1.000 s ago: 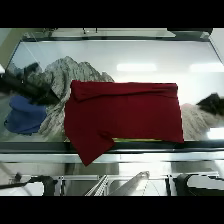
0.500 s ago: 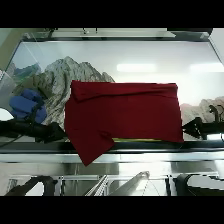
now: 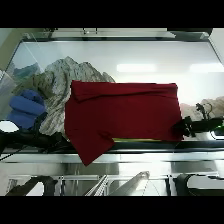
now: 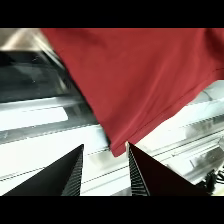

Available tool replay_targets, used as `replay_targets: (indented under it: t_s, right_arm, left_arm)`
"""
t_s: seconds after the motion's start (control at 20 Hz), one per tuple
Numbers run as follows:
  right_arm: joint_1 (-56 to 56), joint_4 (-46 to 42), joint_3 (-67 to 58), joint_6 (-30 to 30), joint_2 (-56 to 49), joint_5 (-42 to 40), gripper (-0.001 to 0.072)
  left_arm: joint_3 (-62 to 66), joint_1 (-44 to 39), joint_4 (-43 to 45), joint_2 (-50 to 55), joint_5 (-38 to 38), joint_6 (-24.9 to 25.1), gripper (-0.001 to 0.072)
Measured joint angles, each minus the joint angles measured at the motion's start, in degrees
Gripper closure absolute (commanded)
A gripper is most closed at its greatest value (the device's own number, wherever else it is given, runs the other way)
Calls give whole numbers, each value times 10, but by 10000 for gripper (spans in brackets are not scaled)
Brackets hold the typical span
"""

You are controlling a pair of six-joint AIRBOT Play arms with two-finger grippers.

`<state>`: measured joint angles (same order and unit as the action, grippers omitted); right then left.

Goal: Fold the shirts.

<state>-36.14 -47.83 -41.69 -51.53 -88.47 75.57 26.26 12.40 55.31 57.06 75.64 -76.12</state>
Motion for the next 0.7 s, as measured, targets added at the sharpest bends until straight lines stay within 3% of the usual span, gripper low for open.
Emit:
replay_targets:
  t_s: [0.15, 0.4, 0.7]
  right_arm:
    - [11, 3, 0, 2, -1, 0, 353]
    - [17, 10, 0, 2, -1, 0, 353]
    - [18, 17, 0, 6, -1, -1, 353]
  left_arm:
    - [-3, -6, -7, 41, -25, 2, 417]
    - [3, -46, -63, 120, -79, 45, 417]
    - [40, -67, -79, 180, -66, 68, 417]
